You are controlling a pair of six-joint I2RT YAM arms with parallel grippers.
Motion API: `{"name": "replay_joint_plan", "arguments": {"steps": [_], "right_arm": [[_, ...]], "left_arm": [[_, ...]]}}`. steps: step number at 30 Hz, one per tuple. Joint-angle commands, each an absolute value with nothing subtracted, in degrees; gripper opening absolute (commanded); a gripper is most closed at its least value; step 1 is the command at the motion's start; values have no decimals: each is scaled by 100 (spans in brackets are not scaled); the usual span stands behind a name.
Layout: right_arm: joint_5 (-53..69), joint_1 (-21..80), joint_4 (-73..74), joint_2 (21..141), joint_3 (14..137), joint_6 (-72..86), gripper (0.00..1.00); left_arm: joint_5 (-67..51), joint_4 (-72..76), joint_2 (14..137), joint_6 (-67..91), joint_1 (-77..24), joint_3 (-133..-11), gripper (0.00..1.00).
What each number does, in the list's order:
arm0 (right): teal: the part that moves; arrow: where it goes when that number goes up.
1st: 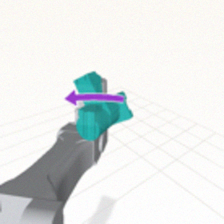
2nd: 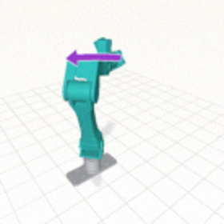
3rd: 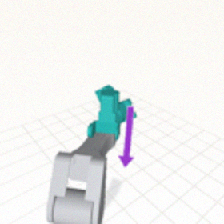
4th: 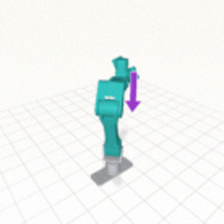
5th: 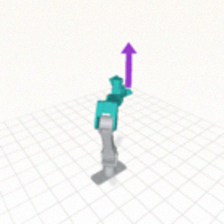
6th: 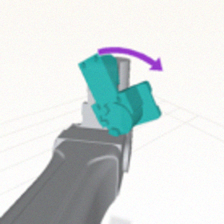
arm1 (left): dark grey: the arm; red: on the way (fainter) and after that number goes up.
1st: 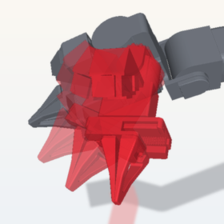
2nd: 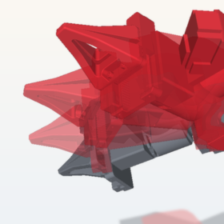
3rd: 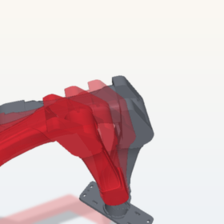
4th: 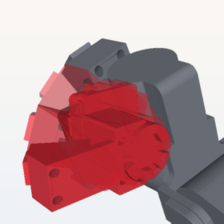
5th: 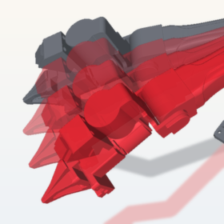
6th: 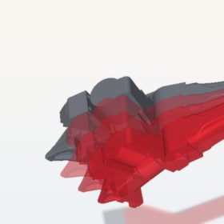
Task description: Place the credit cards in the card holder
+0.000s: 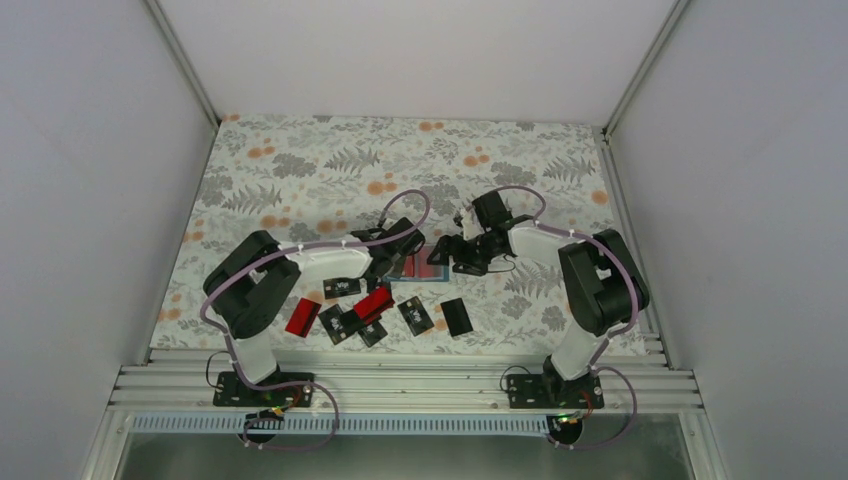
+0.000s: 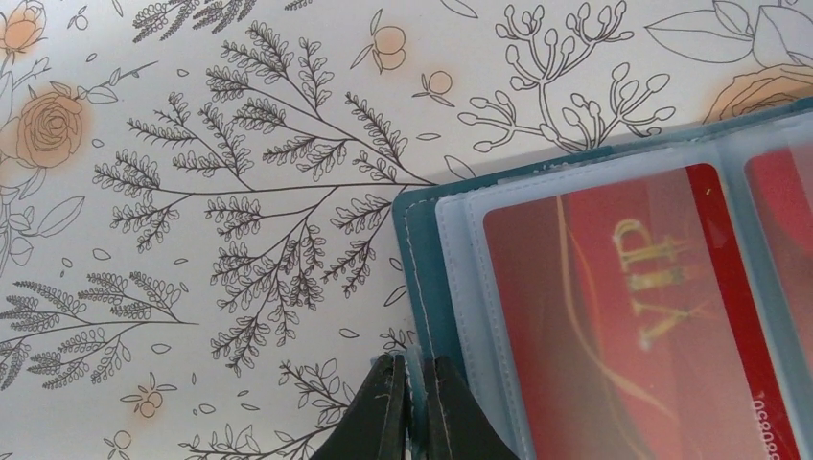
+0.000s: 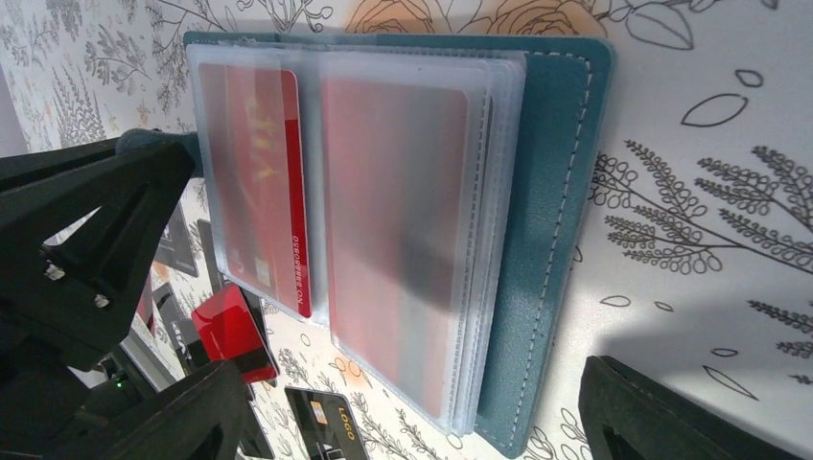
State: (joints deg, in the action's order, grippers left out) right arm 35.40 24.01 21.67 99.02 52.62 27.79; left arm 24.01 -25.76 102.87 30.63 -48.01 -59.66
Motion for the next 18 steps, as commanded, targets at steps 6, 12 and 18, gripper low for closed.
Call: {"name": "replay_joint_plan", "arguments": {"steps": [6,12,18], "right_arm": [[3797,2373,1954,10209,5293,2789,89],[4380,2364,1841,10252,5358,2848,88],[4560,2364,1907,10105,5456,2897,86]], "left_arm": [[2270,-1967,10207,3076,-4799,-5664,2],[2038,-1782,10305,3044,-4790,-5611,2],[1900,-1734,10305,3074,-4790,-5537,2]]}}
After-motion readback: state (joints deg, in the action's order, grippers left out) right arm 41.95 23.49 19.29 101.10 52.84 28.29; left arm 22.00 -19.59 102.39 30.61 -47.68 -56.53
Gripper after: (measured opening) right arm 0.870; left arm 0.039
